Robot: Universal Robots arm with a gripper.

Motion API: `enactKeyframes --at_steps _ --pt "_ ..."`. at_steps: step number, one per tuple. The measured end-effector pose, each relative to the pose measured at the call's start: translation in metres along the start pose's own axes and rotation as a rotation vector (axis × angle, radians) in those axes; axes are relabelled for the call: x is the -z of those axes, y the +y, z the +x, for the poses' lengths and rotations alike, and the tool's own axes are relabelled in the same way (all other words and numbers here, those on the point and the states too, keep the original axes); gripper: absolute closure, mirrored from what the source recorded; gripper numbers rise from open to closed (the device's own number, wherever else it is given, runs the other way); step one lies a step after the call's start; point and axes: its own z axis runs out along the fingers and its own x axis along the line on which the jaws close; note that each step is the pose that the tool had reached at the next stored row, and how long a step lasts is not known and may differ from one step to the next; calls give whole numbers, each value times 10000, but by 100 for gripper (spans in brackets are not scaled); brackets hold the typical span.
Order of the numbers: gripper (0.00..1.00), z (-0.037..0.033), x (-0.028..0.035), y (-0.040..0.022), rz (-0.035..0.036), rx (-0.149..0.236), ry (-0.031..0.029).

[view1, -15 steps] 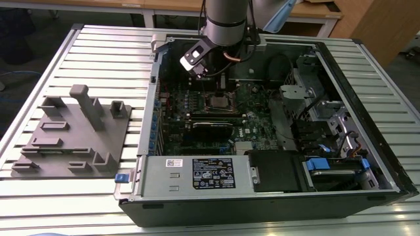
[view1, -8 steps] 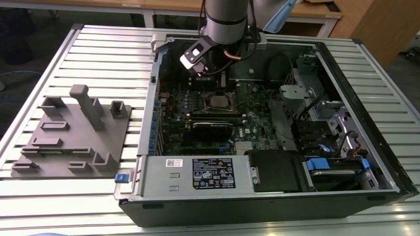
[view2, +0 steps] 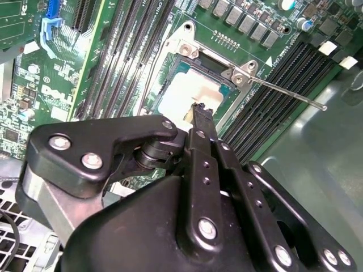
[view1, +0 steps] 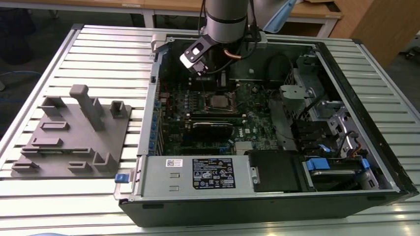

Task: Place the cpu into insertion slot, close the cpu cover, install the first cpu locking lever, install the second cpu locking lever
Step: 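Close the cpu cover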

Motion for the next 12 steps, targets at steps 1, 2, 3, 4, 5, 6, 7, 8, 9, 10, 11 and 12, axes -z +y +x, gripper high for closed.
enactKeyframes --at_steps 1,2,3,4,5,6,7,8,9,10,11,12 --pt "90 0 8 1 -1 0 2" --pt "90 1 17 1 -2 0 3" --pt "90 1 27 2 -2 0 4" --pt "90 1 36 2 -2 -1 3" --pt "90 1 42 3 -3 -1 4" --pt "90 1 48 3 -2 0 4" --pt "90 2 50 3 -3 0 6" --pt "90 2 50 3 -4 0 7" --pt "90 2 50 3 -4 0 7" --pt "90 2 51 3 -4 0 6" --pt "90 1 52 3 -2 0 3" --pt "90 2 52 3 -2 0 5"
